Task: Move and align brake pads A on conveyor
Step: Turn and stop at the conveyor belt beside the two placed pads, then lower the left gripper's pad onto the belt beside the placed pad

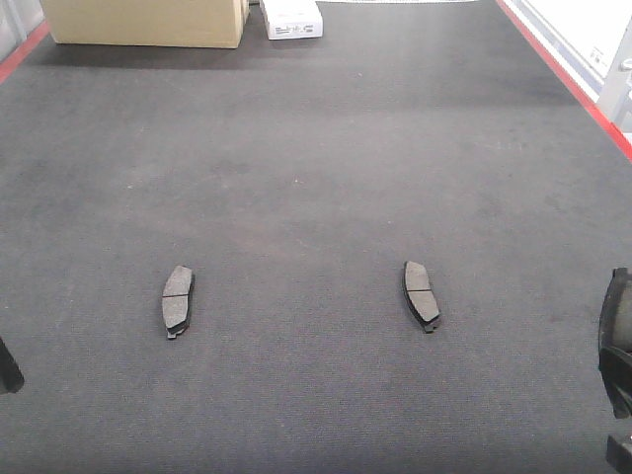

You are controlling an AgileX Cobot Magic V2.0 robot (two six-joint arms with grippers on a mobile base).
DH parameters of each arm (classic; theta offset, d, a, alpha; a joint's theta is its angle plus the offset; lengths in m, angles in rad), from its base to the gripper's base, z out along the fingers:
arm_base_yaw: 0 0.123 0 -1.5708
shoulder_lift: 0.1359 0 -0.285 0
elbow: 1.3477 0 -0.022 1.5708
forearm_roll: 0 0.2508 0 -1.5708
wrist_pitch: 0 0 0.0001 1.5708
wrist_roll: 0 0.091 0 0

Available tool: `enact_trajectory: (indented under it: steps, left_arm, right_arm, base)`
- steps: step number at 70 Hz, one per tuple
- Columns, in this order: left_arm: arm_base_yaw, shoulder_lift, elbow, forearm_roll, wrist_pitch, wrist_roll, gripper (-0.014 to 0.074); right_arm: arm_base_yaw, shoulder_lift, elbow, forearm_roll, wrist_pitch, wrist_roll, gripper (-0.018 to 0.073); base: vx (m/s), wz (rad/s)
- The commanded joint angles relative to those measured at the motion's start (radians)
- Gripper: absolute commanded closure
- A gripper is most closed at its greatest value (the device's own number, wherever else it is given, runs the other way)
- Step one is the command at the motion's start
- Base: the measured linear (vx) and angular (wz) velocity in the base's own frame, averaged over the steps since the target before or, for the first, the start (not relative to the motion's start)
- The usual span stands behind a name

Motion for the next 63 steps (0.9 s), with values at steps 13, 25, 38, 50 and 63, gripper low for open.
enact_trajectory:
  steps: [13, 25, 38, 50, 63]
  left_arm:
    - [-0.004, 0.005, -0.028, -0.007, -0.097, -0.001, 0.0594]
    - [-0.004, 0.005, -0.028, -0.007, -0.097, -0.001, 0.0594]
    - [-0.004, 0.005, -0.028, -0.007, -0.097, -0.001, 0.0594]
    - [-0.004, 0.005, -0.028, -0.007, -0.097, -0.001, 0.0594]
    - [-0.004, 0.005, -0.028, -0.007, -0.101, -0.001, 0.0594]
  right_arm:
    - [-0.004, 0.005, -0.03, -0.008, -0.085, -0.006, 0.0524]
    - [-0.004, 0.005, -0.03, -0.008, -0.086, -0.006, 0.0524]
    - [-0.004, 0.005, -0.03, -0.008, -0.086, -0.006, 0.0524]
    - [-0.004, 0.005, -0.03, -0.008, -0.086, -0.006, 0.0524]
    - [-0.004, 0.005, -0.03, -0.008, -0.086, -0.006, 0.0524]
  base:
    - [0.0, 0.0]
    - [0.0, 0.0]
    - [0.0, 0.0]
    - [0.0, 0.0]
    - [0.0, 0.0]
